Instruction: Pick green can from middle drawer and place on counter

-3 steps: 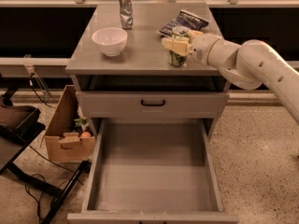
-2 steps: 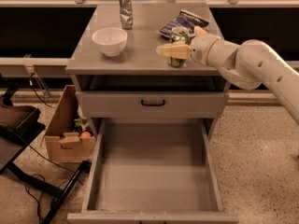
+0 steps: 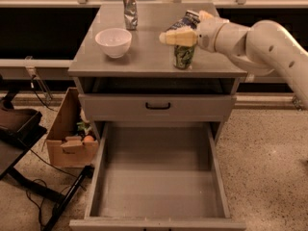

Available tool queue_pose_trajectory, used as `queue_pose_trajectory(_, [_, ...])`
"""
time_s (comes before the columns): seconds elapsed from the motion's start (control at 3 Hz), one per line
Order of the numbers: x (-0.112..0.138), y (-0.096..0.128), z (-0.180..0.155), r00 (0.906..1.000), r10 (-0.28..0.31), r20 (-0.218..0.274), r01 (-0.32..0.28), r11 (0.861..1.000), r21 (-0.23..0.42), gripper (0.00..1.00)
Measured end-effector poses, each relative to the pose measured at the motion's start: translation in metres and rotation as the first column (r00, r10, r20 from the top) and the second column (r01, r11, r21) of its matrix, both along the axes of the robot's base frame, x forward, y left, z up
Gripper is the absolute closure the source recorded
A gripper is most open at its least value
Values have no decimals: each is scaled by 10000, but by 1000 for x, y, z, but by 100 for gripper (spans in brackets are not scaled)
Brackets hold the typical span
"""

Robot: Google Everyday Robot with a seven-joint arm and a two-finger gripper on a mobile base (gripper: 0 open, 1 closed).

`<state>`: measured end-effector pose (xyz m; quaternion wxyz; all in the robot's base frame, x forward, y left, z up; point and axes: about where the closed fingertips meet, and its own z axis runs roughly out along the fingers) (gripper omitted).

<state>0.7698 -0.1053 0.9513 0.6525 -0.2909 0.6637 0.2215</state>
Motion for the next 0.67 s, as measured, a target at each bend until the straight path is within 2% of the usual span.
queue_pose_trajectory(0.33, [-6, -24, 51, 9999, -146, 13, 147, 9950, -987, 0])
queue_pose_trajectory(0.67, [-39, -70, 79, 9944, -908, -547, 727, 9597, -2713, 0])
